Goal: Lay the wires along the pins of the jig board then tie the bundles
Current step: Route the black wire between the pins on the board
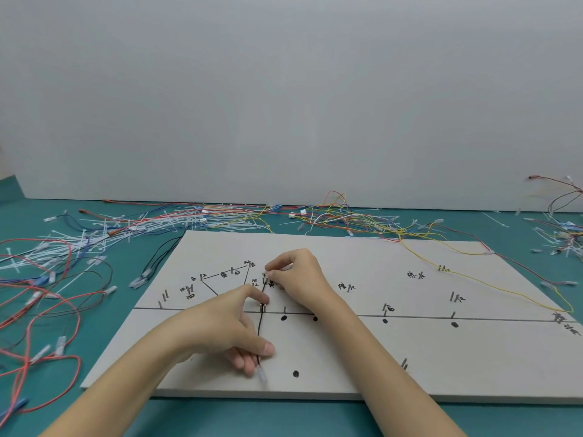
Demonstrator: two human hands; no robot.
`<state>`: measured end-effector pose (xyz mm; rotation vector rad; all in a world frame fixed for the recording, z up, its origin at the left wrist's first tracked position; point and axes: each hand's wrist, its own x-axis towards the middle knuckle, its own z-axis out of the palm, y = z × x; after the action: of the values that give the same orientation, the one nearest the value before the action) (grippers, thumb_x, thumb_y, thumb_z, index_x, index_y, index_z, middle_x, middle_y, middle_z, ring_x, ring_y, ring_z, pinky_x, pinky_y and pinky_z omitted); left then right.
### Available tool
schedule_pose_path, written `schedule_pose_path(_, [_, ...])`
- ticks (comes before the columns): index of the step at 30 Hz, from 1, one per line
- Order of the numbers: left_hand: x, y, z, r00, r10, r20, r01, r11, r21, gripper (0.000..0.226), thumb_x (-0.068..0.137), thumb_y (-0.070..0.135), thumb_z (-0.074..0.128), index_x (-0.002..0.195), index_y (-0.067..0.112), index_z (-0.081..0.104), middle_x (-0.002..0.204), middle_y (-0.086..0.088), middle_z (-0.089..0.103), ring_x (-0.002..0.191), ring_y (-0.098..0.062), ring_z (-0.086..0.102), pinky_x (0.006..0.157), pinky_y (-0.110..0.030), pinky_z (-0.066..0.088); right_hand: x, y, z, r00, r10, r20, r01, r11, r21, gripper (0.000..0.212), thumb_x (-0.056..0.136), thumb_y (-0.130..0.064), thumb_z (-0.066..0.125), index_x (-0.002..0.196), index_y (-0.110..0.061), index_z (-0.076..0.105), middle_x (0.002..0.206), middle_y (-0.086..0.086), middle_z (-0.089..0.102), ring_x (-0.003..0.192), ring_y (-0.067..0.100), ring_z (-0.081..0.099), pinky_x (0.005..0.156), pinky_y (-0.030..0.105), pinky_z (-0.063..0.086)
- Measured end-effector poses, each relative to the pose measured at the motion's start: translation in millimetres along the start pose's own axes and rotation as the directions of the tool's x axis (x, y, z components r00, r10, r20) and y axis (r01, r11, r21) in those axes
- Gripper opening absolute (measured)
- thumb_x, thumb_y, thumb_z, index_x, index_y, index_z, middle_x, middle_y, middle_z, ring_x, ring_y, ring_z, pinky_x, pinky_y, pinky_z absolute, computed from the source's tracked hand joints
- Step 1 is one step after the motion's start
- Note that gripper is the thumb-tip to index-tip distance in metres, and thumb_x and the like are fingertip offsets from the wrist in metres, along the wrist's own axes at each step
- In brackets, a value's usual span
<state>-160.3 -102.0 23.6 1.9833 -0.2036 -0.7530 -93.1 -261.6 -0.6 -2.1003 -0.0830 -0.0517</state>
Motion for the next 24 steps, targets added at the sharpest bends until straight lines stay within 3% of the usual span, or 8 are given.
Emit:
schedule_pose_path(5, [-2.1,0.0,-1.2,1.0,-0.003,-0.003,0.003,1.0,0.015,0.09,0.075,0.002,0.08,0.141,0.026,0.023,0.062,-0.005,0.067,0.055,-0.02,0.067,0.051,-0.022,0.051,-0.1,0.9,1.1,1.0,-0.006,-0.014,0.006,1.0,0.0,0.013,0.083,-0.007,0.068,0.093,-0.009,0.076,0.066,-0.006,0.061,0.064,0.009,0.056,0.062,0.014,0.042])
schedule_pose_path(8, [-2.9,-0.2,-3.0,1.0,-0.007,0.015,0.006,0.999,0.05,0.094,0.075,0.004,0.081,0.145,0.027,0.023,0.063,-0.006,0.068,0.053,-0.019,0.066,0.05,-0.022,0.05,-0.2,1.3,1.0,1.0,-0.005,-0.008,0.005,1.0,-0.008,0.013,0.083,-0.006,0.068,0.092,-0.01,0.076,0.069,-0.008,0.063,0.063,0.0,0.055,0.058,0.007,0.04])
schedule_pose_path(14, [-7.2,-1.6,-17.6,0.996,-0.026,0.088,0.011,0.985,0.17,0.101,0.075,0.014,0.082,0.152,0.027,0.018,0.07,-0.009,0.071,0.054,-0.017,0.063,0.051,-0.022,0.048,-1.0,1.6,-13.7,0.997,0.077,0.01,-0.078,0.989,0.126,0.023,0.088,-0.006,0.055,0.093,-0.016,0.075,0.068,-0.013,0.059,0.055,-0.003,0.046,0.054,0.014,0.035])
schedule_pose_path(18, [-6.6,0.9,-19.3,0.999,-0.035,0.017,0.029,0.967,0.254,0.068,0.083,0.038,0.074,0.139,0.039,0.036,0.067,-0.007,0.072,0.052,-0.018,0.064,0.05,-0.02,0.047,-3.3,-0.8,-27.3,0.996,0.091,-0.015,-0.087,0.981,0.171,0.026,0.088,-0.002,0.05,0.087,-0.015,0.073,0.07,-0.007,0.059,0.051,0.004,0.042,0.047,0.015,0.032])
schedule_pose_path(21, [-1.7,-1.1,-20.3,0.99,0.063,-0.128,-0.024,0.959,0.283,0.033,0.086,0.045,0.068,0.117,0.036,0.057,0.064,-0.005,0.069,0.048,-0.019,0.062,0.047,-0.021,0.045,-4.0,-6.9,-38.6,0.993,0.119,-0.018,-0.112,0.969,0.222,0.027,0.087,-0.004,0.05,0.081,-0.02,0.071,0.074,-0.006,0.06,0.046,0.007,0.042,0.042,0.015,0.034])
schedule_pose_path(24, [5.6,-7.2,-18.9,0.947,0.199,-0.253,-0.108,0.937,0.333,0.018,0.086,0.045,0.068,0.098,0.033,0.063,0.066,-0.005,0.068,0.045,-0.018,0.061,0.045,-0.024,0.045,-5.9,-6.4,-45.3,0.994,0.084,-0.066,-0.088,0.995,-0.051,0.014,0.087,-0.015,0.055,0.087,-0.021,0.067,0.081,-0.007,0.06,0.069,0.012,0.057,0.059,0.021,0.041])
